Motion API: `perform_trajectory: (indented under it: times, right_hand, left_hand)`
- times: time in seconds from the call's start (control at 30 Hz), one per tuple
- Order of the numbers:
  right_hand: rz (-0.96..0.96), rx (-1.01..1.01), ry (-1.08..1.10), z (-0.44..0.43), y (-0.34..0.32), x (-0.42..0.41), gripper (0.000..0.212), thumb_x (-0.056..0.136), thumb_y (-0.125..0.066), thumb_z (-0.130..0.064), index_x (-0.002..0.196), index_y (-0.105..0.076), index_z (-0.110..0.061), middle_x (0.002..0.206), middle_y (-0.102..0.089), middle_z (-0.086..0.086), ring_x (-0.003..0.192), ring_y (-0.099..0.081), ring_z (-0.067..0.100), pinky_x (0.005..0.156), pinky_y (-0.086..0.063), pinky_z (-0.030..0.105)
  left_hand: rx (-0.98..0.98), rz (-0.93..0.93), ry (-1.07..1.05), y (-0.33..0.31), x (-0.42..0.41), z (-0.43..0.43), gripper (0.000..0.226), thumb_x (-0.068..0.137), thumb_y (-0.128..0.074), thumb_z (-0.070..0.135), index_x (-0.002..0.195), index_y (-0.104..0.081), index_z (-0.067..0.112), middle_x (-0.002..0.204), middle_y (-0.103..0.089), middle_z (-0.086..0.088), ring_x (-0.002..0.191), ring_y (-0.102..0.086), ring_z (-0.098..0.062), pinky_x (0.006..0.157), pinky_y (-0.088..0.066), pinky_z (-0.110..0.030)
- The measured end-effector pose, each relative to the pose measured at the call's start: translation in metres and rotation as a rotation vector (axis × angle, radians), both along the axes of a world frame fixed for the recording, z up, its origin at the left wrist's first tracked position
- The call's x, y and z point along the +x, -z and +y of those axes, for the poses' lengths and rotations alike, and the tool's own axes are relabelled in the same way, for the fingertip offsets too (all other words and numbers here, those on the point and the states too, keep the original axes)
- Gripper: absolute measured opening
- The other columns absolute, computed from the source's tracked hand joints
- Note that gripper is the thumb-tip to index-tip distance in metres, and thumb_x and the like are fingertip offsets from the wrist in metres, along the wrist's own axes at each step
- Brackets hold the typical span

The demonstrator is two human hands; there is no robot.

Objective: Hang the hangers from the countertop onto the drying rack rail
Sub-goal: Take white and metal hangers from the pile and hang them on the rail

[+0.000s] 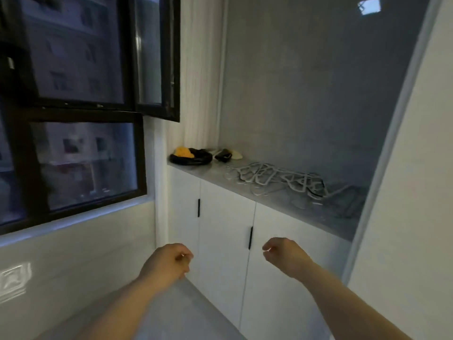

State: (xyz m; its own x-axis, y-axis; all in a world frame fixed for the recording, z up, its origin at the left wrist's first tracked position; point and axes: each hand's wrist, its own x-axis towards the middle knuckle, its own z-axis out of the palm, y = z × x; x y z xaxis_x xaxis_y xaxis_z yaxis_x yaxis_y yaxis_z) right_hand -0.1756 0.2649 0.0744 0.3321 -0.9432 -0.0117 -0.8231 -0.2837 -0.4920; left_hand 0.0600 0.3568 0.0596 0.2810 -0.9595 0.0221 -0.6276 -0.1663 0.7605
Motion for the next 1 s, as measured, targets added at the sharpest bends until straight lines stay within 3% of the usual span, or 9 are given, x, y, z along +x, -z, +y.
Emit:
perform_trajectory:
  times: [0.17, 0.3, 0.5, 0.6, 0.67, 0.77, 0.87, 0.93, 1.0]
  right_hand:
    - [0.071, -0.010, 0.191, -0.047, 0.020, -0.058, 0.029, 0.095, -0.045, -0.025, 0.121, -0.057, -0.019, 0.122, -0.061, 0.002, 0.100, -0.058, 0.018, 0.064, -0.038, 0.019]
    - [0.063, -0.004, 0.269, -0.105, 0.030, -0.075, 0.031, 0.096, -0.043, -0.023, 0.124, -0.054, -0.018, 0.123, -0.060, 0.005, 0.111, -0.057, 0.022, 0.084, -0.043, 0.022]
    - [0.021, -0.079, 0.359, -0.222, 0.043, -0.065, 0.031, 0.094, -0.046, -0.021, 0.124, -0.054, -0.015, 0.122, -0.062, 0.003, 0.112, -0.056, 0.018, 0.090, -0.042, 0.022]
    - [0.042, -0.143, 0.397, -0.271, 0.054, -0.054, 0.029, 0.092, -0.046, -0.019, 0.118, -0.058, -0.014, 0.119, -0.063, 0.009, 0.110, -0.059, 0.023, 0.089, -0.045, 0.027]
    - [0.073, -0.223, 0.403, -0.298, 0.059, -0.046, 0.025, 0.089, -0.052, -0.014, 0.110, -0.063, -0.008, 0.112, -0.065, 0.014, 0.106, -0.059, 0.026, 0.088, -0.046, 0.027]
    - [0.110, -0.372, 0.327, -0.337, 0.062, -0.036, 0.029, 0.067, -0.075, -0.015, 0.093, -0.071, -0.003, 0.091, -0.070, 0.013, 0.086, -0.068, 0.029, 0.073, -0.054, 0.024]
    - [0.195, -0.211, 0.209, -0.366, 0.056, -0.021, 0.059, 0.087, -0.041, -0.038, 0.140, -0.038, -0.010, 0.146, -0.037, 0.010, 0.136, -0.033, 0.022, 0.108, -0.030, 0.023]
    - [0.250, -0.104, 0.158, -0.386, 0.058, -0.016, 0.067, 0.088, -0.022, -0.048, 0.148, -0.015, -0.020, 0.157, -0.009, 0.002, 0.144, -0.010, 0.015, 0.116, -0.010, 0.026]
    - [0.261, -0.103, 0.127, -0.403, 0.059, -0.009, 0.061, 0.096, -0.027, -0.046, 0.149, -0.009, -0.022, 0.158, -0.003, 0.001, 0.145, -0.004, 0.017, 0.117, -0.004, 0.030]
  left_hand:
    - [0.026, 0.039, 0.135, 0.013, -0.042, -0.090, 0.029, 0.092, -0.047, 0.013, 0.070, -0.053, 0.030, 0.069, -0.061, 0.007, 0.062, -0.059, -0.008, 0.063, -0.045, -0.020]
    - [0.039, 0.013, 0.224, 0.025, -0.062, -0.169, 0.028, 0.092, -0.046, 0.015, 0.070, -0.052, 0.030, 0.070, -0.061, 0.008, 0.062, -0.059, -0.006, 0.058, -0.042, -0.016]
    - [0.051, -0.042, 0.256, 0.028, -0.063, -0.295, 0.032, 0.092, -0.046, 0.014, 0.067, -0.051, 0.034, 0.074, -0.060, 0.010, 0.077, -0.061, -0.015, 0.080, -0.048, -0.026]
    - [0.058, -0.082, 0.238, 0.027, -0.053, -0.350, 0.023, 0.092, -0.047, 0.015, 0.080, -0.060, 0.029, 0.097, -0.067, -0.001, 0.098, -0.062, -0.021, 0.090, -0.047, -0.028]
    - [0.062, -0.119, 0.213, 0.030, -0.046, -0.379, 0.020, 0.092, -0.048, 0.017, 0.099, -0.066, 0.018, 0.110, -0.067, -0.005, 0.104, -0.060, -0.021, 0.090, -0.045, -0.025]
    - [0.088, -0.128, 0.209, 0.039, -0.036, -0.410, 0.018, 0.093, -0.048, 0.023, 0.095, -0.064, 0.017, 0.111, -0.067, -0.007, 0.103, -0.060, -0.022, 0.088, -0.044, -0.024]
    - [0.090, -0.166, 0.152, 0.045, -0.026, -0.437, 0.019, 0.094, -0.045, 0.030, 0.083, -0.056, 0.019, 0.106, -0.068, -0.008, 0.097, -0.060, -0.022, 0.080, -0.041, -0.023]
    - [0.074, -0.204, 0.090, 0.046, -0.019, -0.454, 0.021, 0.094, -0.045, 0.031, 0.079, -0.053, 0.020, 0.105, -0.067, -0.010, 0.096, -0.059, -0.024, 0.074, -0.036, -0.021]
    - [0.040, -0.214, 0.029, 0.047, -0.013, -0.470, 0.020, 0.094, -0.046, 0.028, 0.083, -0.059, 0.017, 0.105, -0.068, -0.013, 0.099, -0.060, -0.029, 0.073, -0.034, -0.021]
